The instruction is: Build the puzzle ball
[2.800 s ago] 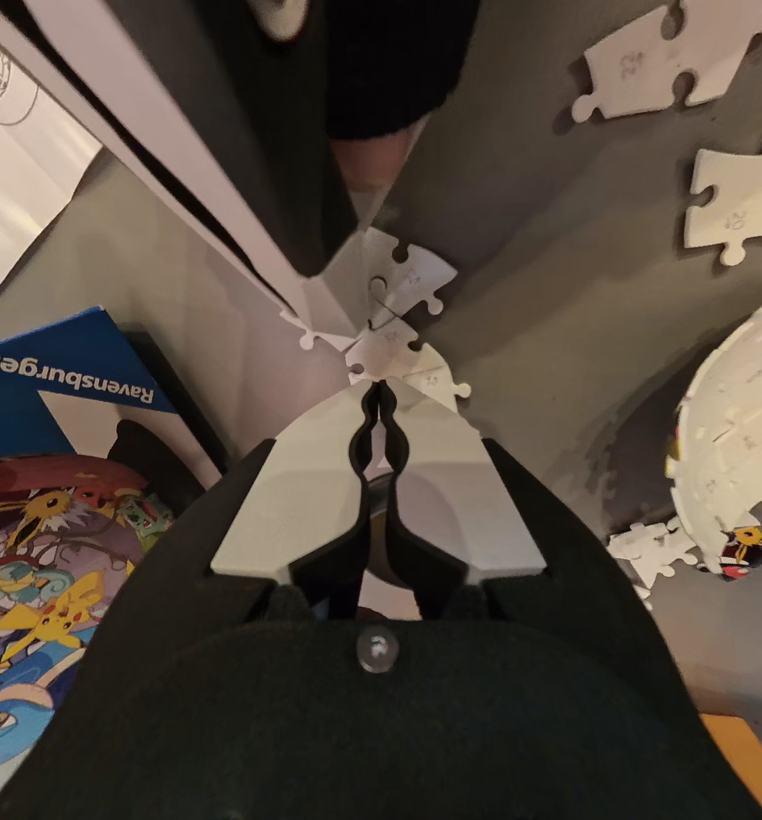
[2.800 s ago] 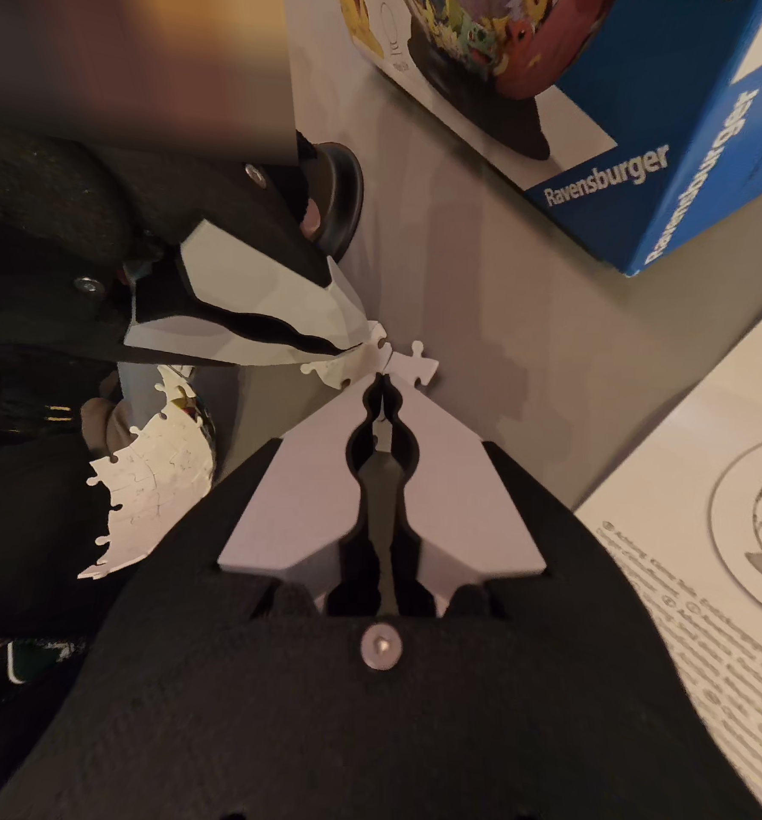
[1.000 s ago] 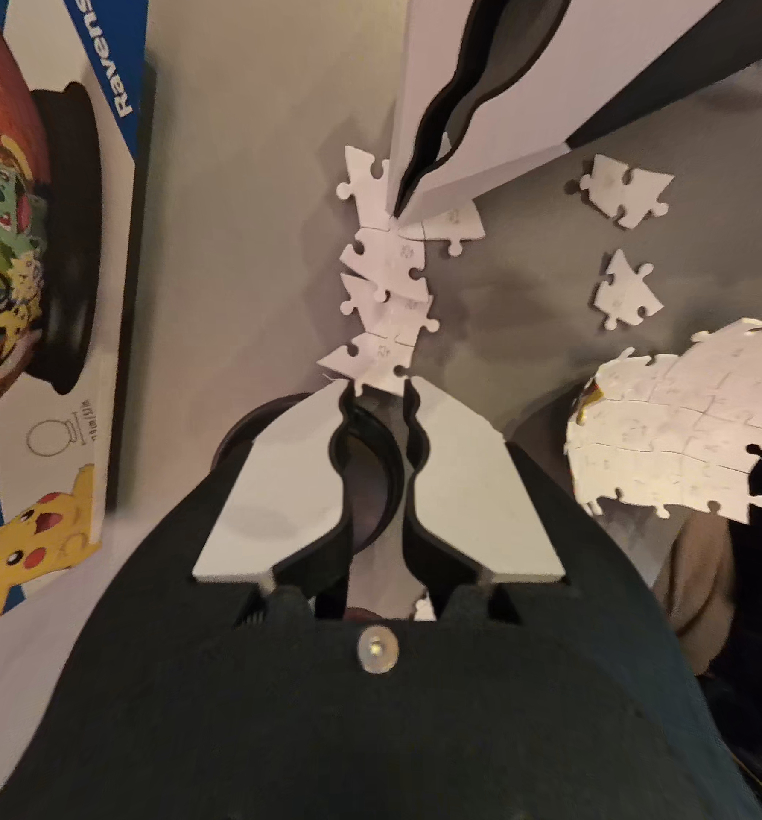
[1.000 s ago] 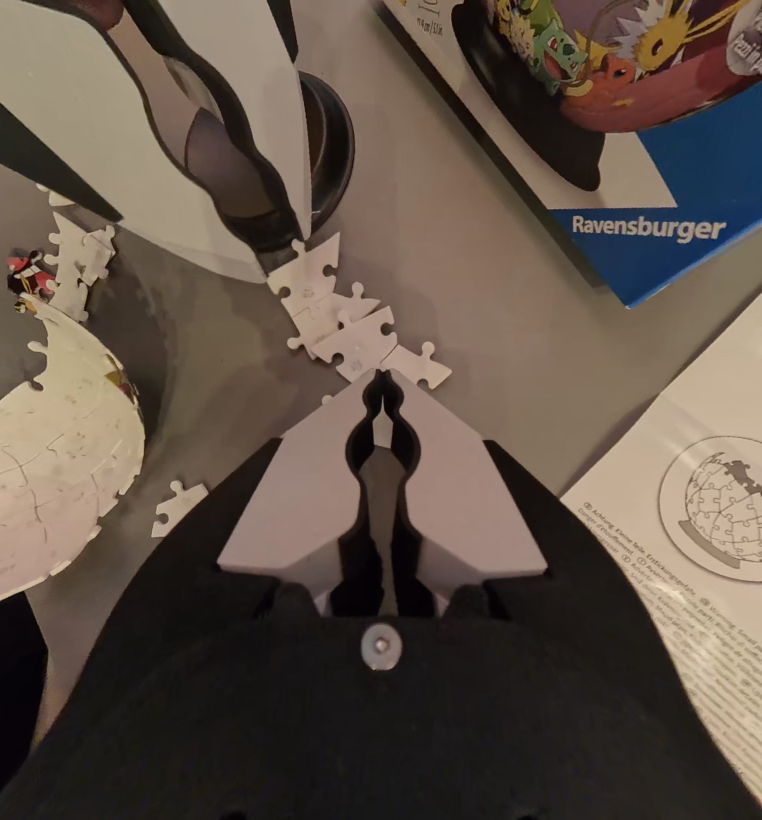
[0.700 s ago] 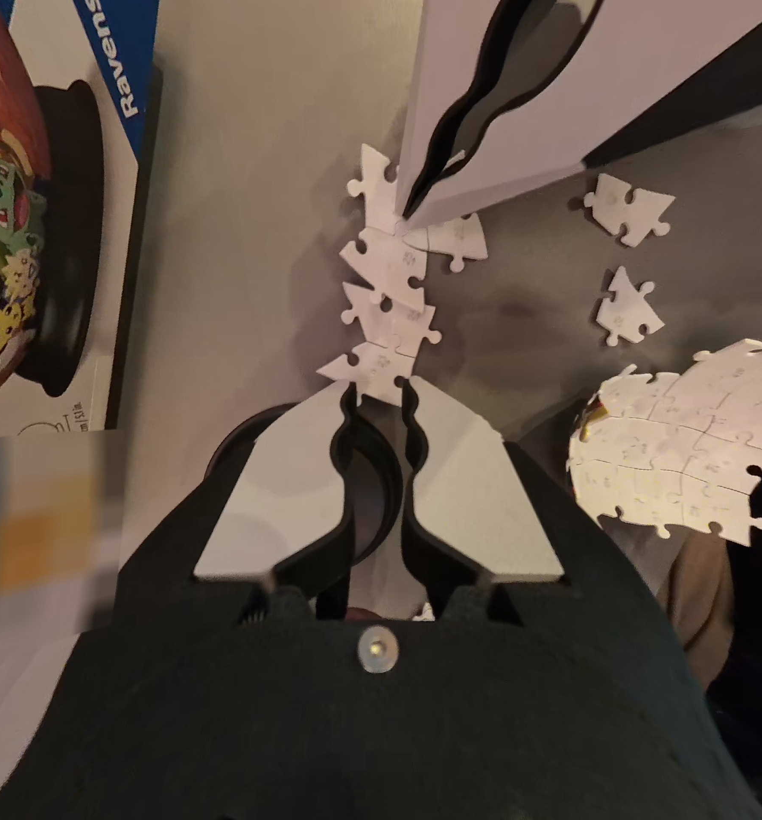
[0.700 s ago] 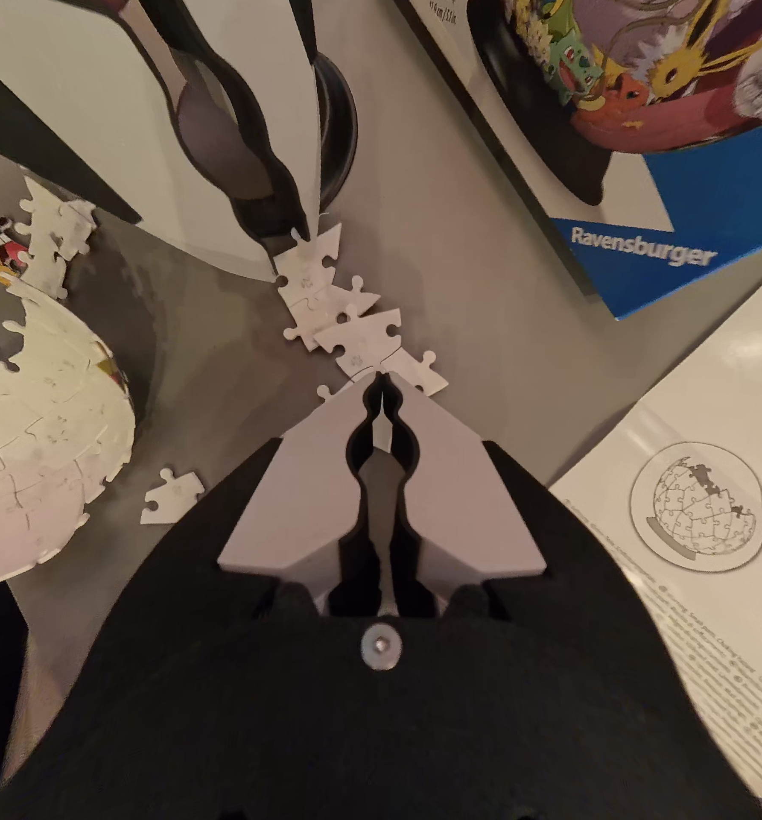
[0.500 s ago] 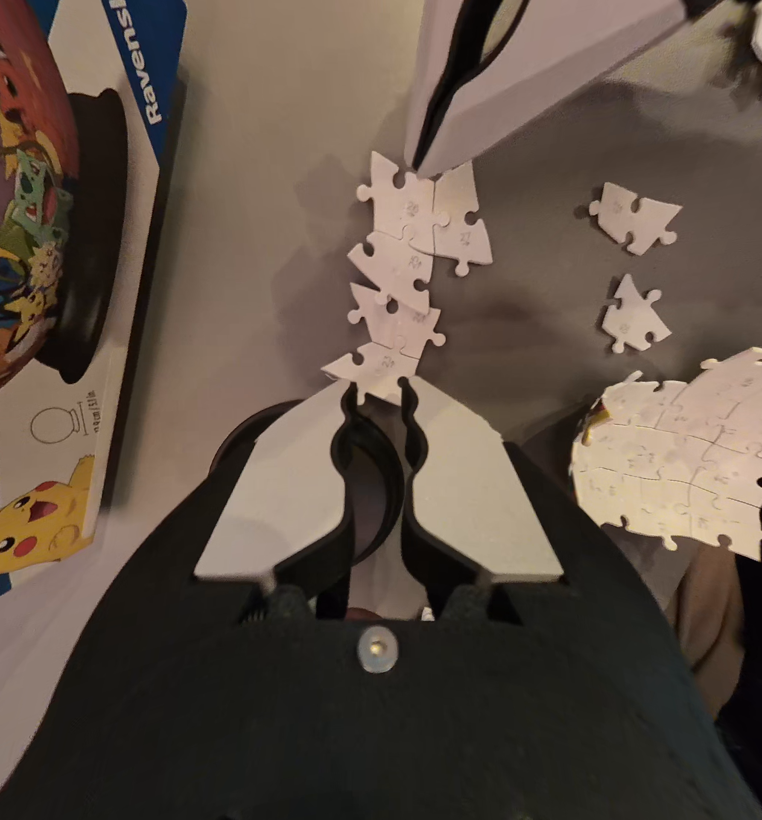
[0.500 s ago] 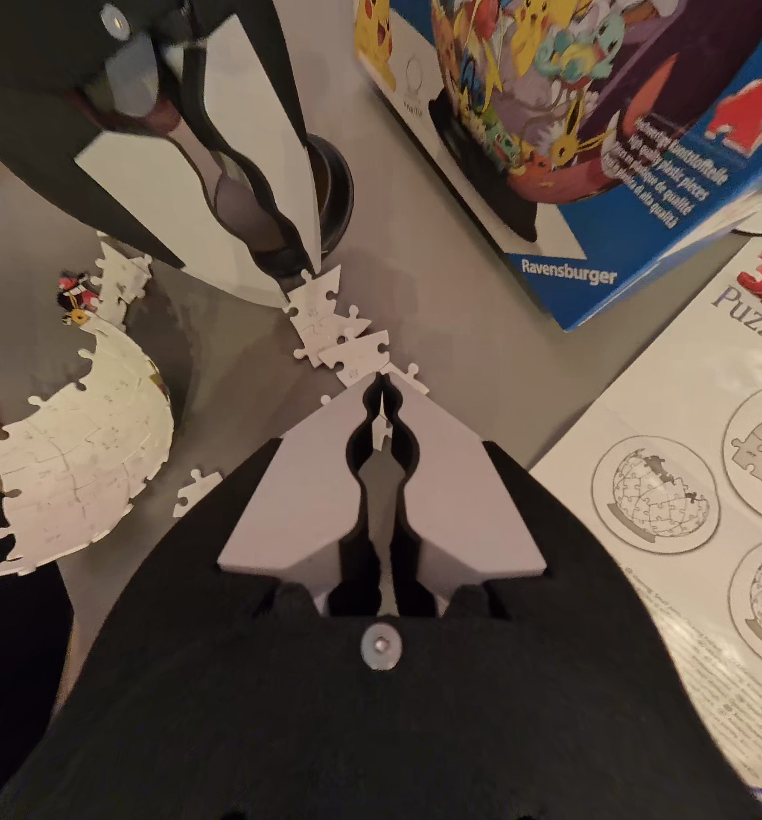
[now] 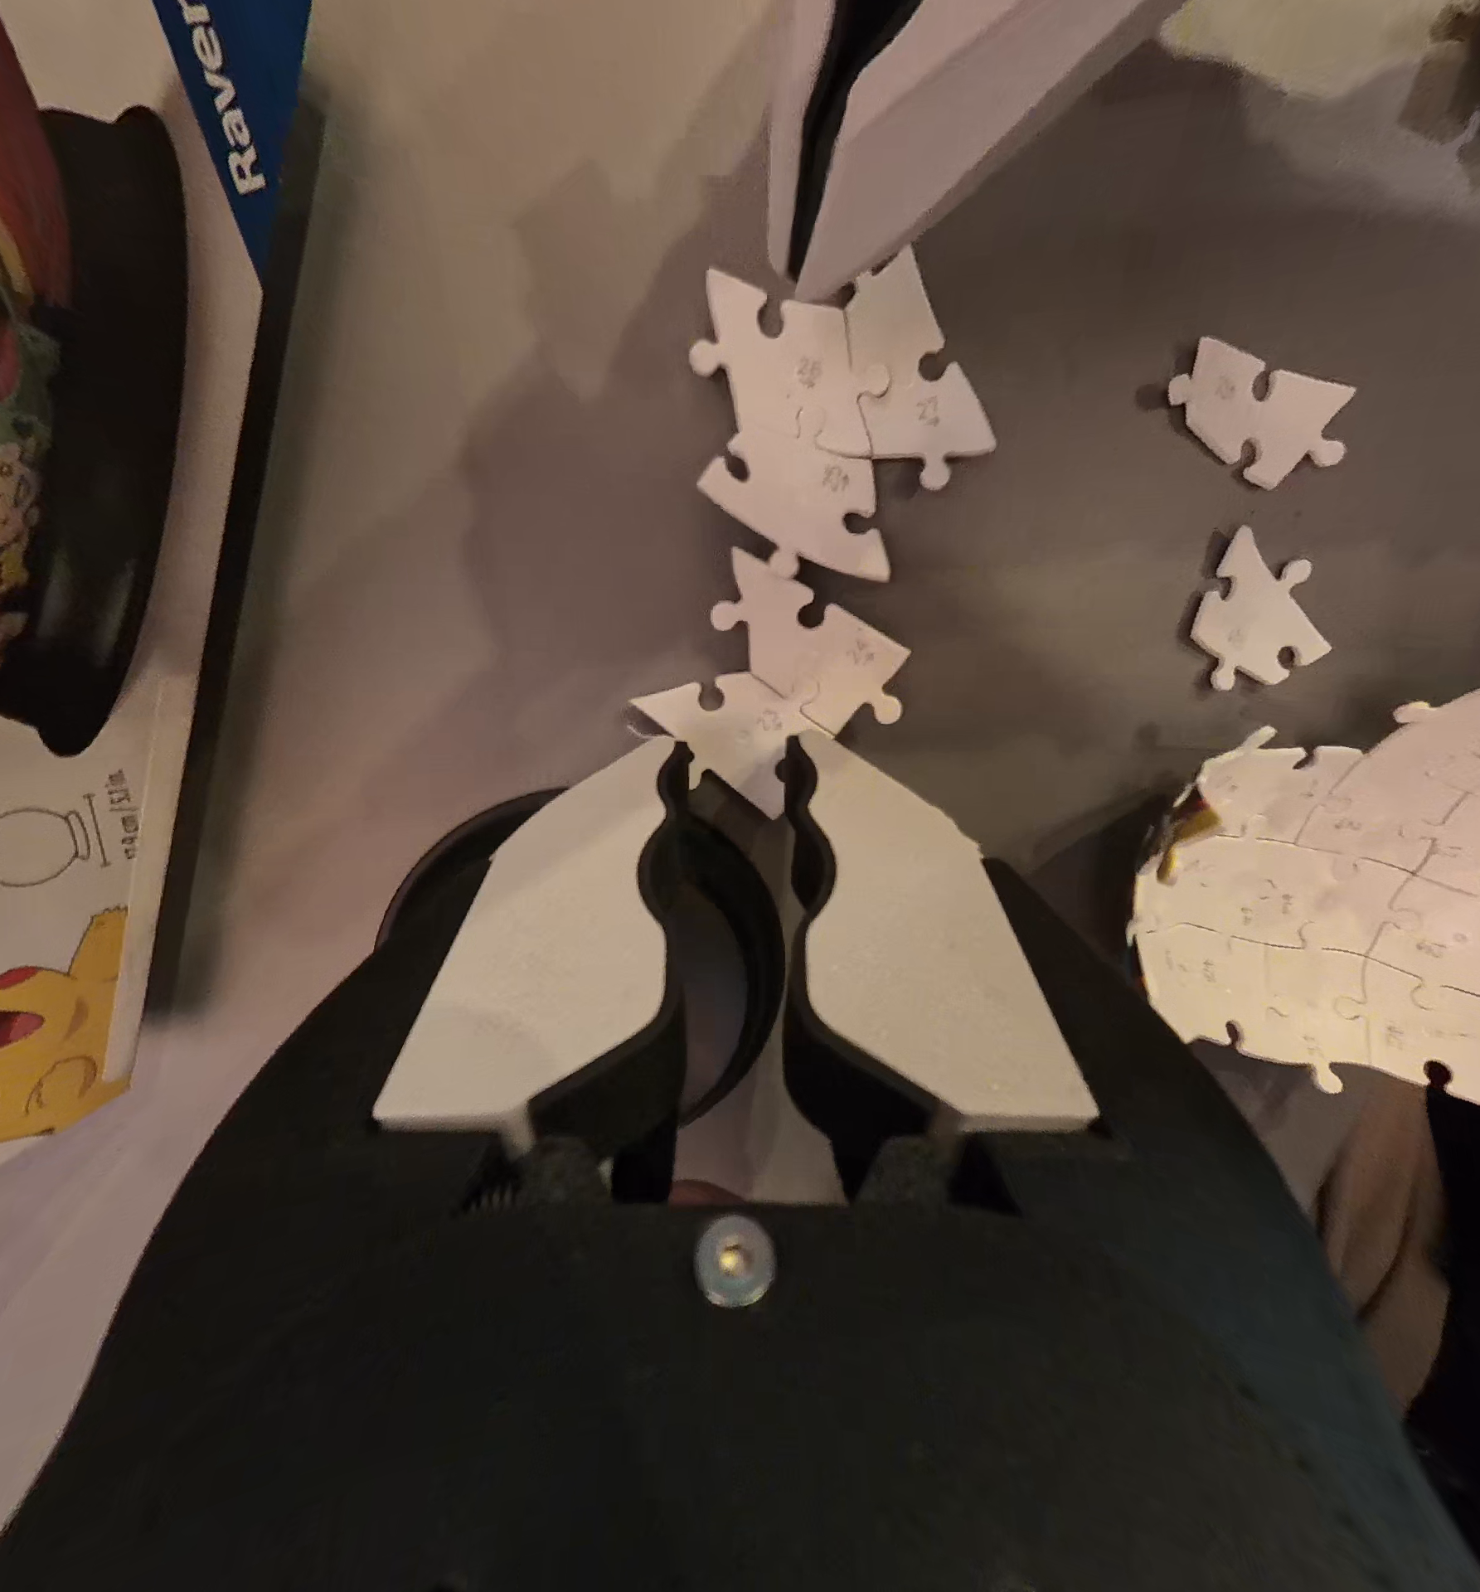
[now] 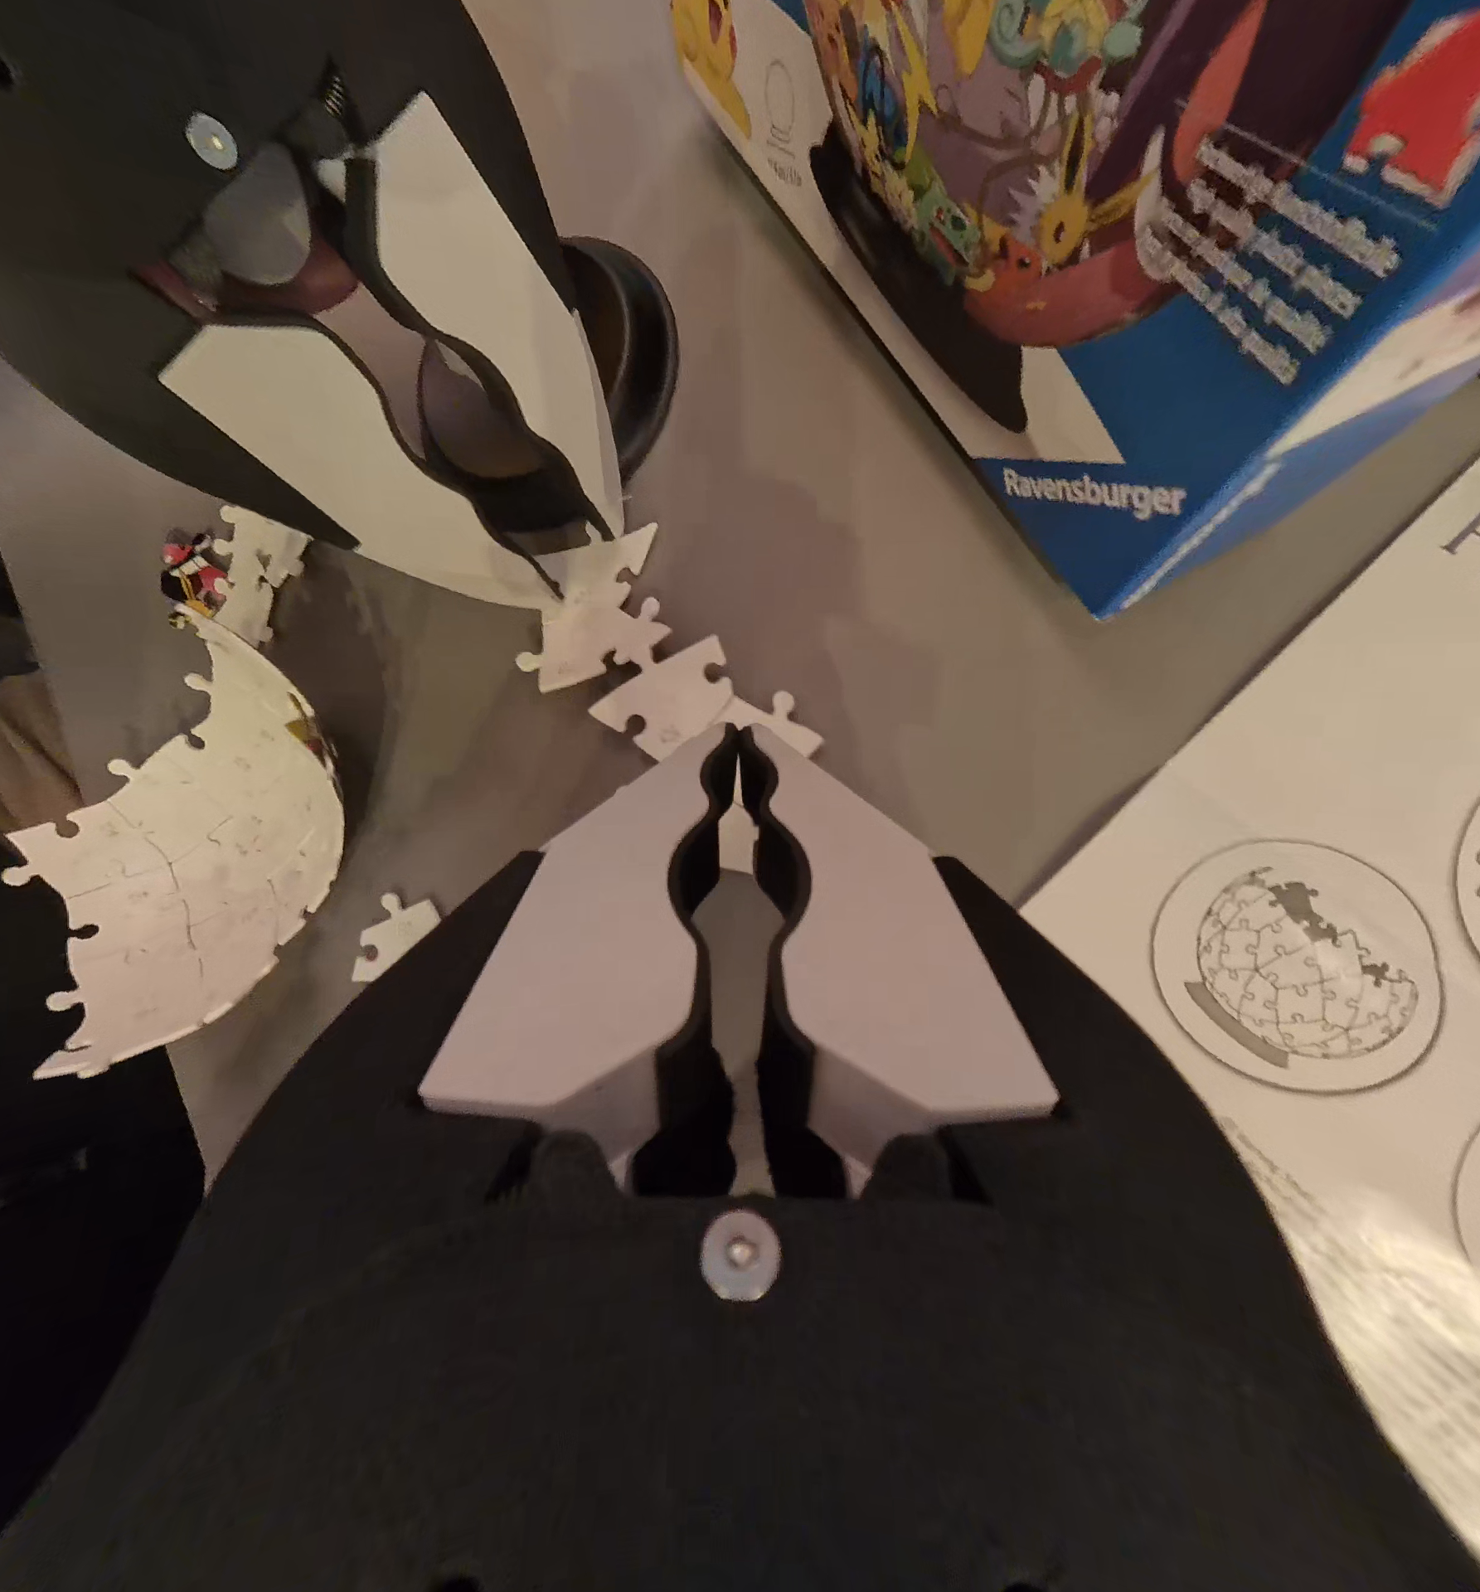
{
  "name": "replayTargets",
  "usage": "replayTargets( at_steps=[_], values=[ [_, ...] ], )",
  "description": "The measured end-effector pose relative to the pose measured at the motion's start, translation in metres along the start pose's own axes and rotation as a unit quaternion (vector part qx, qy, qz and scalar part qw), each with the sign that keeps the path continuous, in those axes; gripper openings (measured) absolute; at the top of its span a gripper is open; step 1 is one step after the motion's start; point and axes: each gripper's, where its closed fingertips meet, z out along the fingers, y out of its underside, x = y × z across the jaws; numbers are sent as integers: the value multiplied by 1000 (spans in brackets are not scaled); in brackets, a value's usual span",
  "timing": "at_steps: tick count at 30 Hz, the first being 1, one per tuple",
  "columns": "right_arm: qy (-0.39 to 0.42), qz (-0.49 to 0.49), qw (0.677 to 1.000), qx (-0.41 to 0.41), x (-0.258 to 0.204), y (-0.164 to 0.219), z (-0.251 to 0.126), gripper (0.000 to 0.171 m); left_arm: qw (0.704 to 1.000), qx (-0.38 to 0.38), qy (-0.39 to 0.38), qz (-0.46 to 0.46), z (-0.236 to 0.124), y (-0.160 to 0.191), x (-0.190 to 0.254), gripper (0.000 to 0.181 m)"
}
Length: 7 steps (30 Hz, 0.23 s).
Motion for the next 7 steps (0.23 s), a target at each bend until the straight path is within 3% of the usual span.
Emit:
replayTargets(
  at_steps=[1, 7],
  values=[
    [5, -1, 1000, -8, 3, 4, 0, 2, 1000, 0, -4, 1, 0, 0, -1, 19],
    [-21, -34, 999, -13, -17, 5, 2, 0, 999, 9, -32, -2, 1, -3, -4, 17]
  ],
)
